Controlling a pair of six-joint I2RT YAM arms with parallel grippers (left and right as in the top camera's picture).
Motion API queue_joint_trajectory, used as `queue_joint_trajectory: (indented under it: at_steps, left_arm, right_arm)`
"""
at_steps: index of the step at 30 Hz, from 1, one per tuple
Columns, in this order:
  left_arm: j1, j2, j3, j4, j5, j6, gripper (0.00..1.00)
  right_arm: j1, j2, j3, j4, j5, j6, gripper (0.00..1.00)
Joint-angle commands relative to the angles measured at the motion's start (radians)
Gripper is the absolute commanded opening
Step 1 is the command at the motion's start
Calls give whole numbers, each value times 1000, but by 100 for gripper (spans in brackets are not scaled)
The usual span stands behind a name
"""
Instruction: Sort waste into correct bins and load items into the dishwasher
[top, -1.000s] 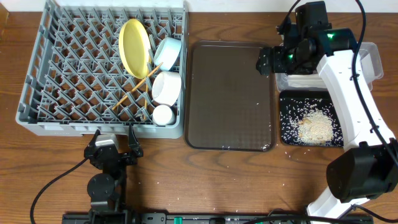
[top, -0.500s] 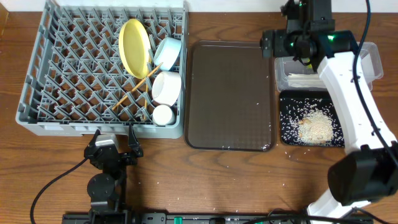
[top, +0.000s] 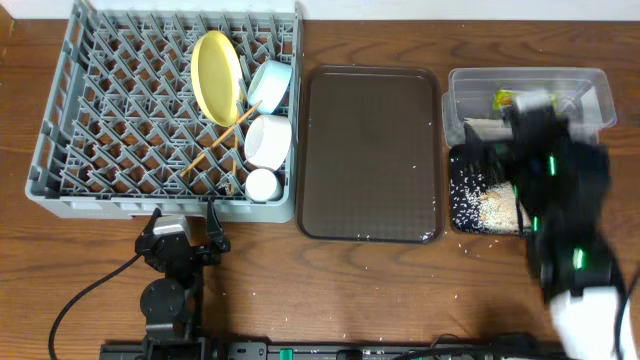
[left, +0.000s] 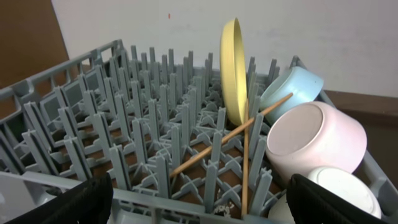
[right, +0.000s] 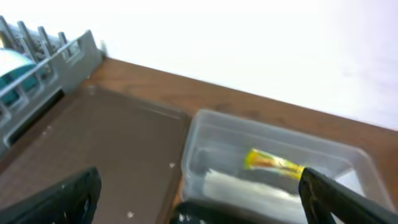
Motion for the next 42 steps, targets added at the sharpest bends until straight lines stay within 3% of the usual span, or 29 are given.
queue_joint_trajectory:
  at_steps: [1,7,14,17,42]
  left_arm:
    - [5,-6,-34,-14,-4,8,90]
    - [5,-6,-34,-14,-4,8,90]
    - [5,-6,-34,-14,-4,8,90]
    - [5,-6,-34,-14,-4,8,90]
    - [5,-6,-34,-14,-4,8,90]
  right_arm:
    - [-20,-256,-306,142,11,-27,99]
    - [-19,-608,-665,353,5,-27,99]
    - [-18,-850,-819,330,-57,-27,99]
    - [-18,-934,-826,182,-90,-27,99]
    - [-25,-942,-826,183,-86,11,99]
